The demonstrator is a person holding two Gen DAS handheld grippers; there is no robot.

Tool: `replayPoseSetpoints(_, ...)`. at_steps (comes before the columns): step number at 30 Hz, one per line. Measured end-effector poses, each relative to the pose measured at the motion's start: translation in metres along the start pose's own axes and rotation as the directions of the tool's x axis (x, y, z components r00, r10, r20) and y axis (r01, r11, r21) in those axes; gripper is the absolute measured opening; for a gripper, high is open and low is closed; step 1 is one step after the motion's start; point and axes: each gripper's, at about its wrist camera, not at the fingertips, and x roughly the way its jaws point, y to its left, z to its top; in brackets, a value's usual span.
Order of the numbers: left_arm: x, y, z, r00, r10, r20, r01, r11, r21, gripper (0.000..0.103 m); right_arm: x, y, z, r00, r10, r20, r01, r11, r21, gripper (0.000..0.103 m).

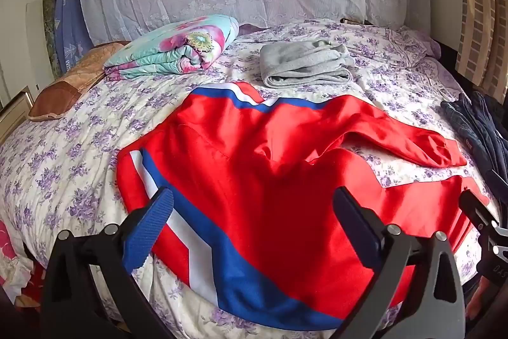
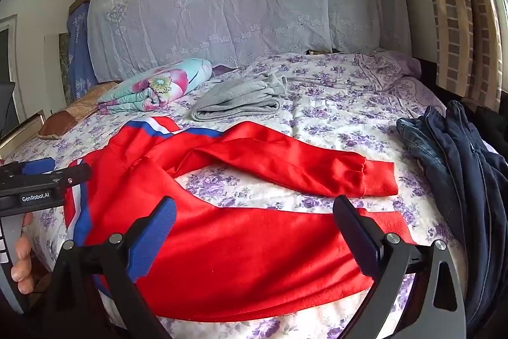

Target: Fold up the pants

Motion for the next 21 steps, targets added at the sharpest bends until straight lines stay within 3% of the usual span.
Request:
replayPoseSetpoints(2,0.0,0.0,0.0,1.0,0.002,0.0,-0.002,1.0,-0.003,0.098,0.001,-0.005,0.002,1.0,0.005,0.009,-0.005,1.0,-0.001,0.099)
replayPoseSetpoints(4,0.0,0.0,0.0,1.0,0.001,-0.002,-0.001,1.0,-0.006,0.098,0.0,0.013,-0.002,1.0,-0.019,0.01,0.02,0.997,-0.077,0.099)
replayPoseSetpoints(10,0.003,0.004,-0.002,1.0,-0.002,-0.009,0.002,1.0,-0.016,0.098,-0.003,0.012,0.001,1.0,0.011,0.006,-0.011,0.998,-0.064,0.099)
replayPoseSetpoints(21,0.005,0.011,-0.006,1.0,-0.013,-0.014,0.012,0.999,-0.032,0.098,-0.005,0.013,0.001,0.999,-0.021,0.03,0.023,0.998,-0.064,0.099)
